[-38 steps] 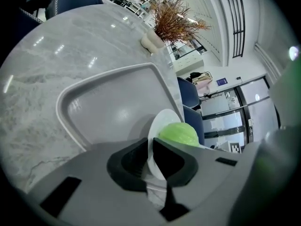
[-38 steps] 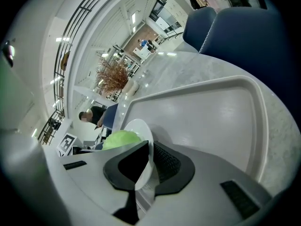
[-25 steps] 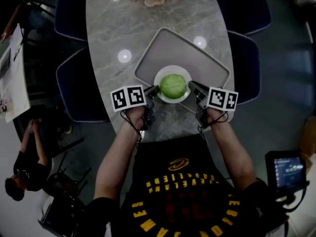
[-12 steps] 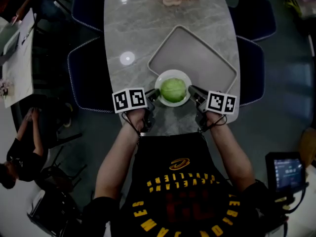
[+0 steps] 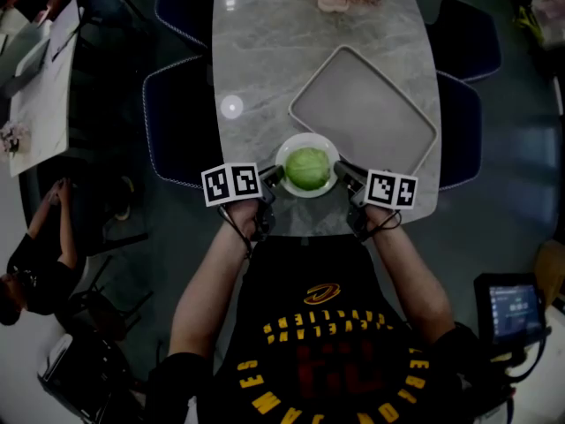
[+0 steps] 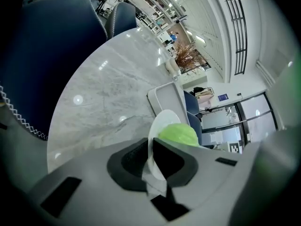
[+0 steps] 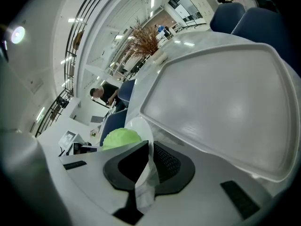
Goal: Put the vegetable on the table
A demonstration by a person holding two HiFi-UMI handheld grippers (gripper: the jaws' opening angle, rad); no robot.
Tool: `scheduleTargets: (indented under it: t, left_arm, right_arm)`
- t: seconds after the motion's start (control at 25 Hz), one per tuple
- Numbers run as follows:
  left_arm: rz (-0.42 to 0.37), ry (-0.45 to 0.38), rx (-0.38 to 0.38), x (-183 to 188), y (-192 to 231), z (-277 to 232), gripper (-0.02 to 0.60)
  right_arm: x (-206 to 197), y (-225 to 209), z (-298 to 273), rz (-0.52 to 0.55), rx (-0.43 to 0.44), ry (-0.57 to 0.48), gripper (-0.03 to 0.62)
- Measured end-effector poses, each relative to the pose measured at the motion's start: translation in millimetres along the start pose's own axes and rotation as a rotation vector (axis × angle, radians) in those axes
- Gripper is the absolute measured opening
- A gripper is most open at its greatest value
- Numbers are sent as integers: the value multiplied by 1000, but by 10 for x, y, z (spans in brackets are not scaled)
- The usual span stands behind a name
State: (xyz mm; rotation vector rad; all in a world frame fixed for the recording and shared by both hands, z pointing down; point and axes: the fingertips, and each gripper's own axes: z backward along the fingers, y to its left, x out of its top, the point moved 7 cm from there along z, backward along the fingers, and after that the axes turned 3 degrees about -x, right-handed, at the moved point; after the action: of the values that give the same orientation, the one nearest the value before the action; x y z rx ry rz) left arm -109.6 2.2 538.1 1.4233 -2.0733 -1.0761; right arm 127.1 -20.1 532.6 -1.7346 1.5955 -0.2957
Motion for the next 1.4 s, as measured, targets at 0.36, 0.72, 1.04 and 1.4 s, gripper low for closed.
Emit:
scheduleTargets:
  t: [0.36,0.72,1.04,1.4]
  left_arm:
    - [35,-21,17,-116,125,67,37]
    - [65,-19,41,-253,253,104,37]
    - [76,-6,60,-278,375,132,37]
    - [91,-1,66,-334,465,123,37]
  right_arm:
    - [-67,40,-88,36,9,48,41]
    - [-206,41,-146,51,-1,97,41]
    - [-301,61,-237,46,-7,121,41]
    - [-382,19,-306,37,-13,140,41]
